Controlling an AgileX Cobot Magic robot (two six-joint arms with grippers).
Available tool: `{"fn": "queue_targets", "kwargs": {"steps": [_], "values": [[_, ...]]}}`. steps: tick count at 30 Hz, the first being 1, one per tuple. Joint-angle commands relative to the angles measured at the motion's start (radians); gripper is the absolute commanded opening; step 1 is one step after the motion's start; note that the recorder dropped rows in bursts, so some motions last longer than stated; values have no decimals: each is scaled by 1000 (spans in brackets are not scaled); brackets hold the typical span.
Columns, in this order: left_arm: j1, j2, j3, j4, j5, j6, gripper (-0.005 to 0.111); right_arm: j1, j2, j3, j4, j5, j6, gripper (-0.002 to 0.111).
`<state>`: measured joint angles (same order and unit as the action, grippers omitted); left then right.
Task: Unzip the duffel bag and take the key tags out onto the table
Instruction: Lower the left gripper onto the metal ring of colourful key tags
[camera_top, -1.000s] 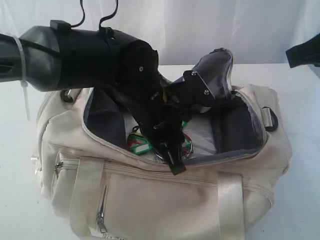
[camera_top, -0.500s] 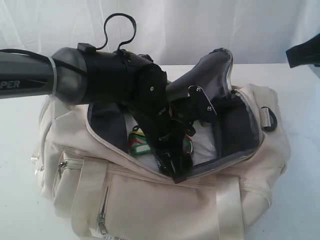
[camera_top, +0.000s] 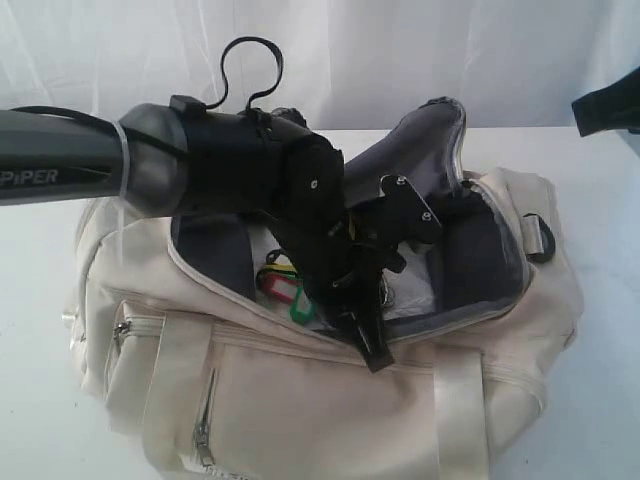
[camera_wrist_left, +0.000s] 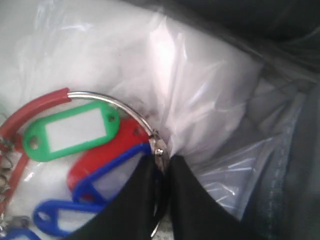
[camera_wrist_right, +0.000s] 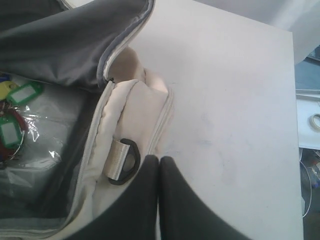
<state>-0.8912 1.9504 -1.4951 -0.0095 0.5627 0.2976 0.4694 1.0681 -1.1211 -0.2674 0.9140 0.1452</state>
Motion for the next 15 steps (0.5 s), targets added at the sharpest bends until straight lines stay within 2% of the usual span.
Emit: {"fn": "queue_targets", "kwargs": {"steps": [1,15], "values": [[2,-22,15,20,79,-14,0,1,-7,6,-7,3,-11,0],[31,-237,15,41,52,-14,0,1,-7,6,-5,3,-11,0]]}}
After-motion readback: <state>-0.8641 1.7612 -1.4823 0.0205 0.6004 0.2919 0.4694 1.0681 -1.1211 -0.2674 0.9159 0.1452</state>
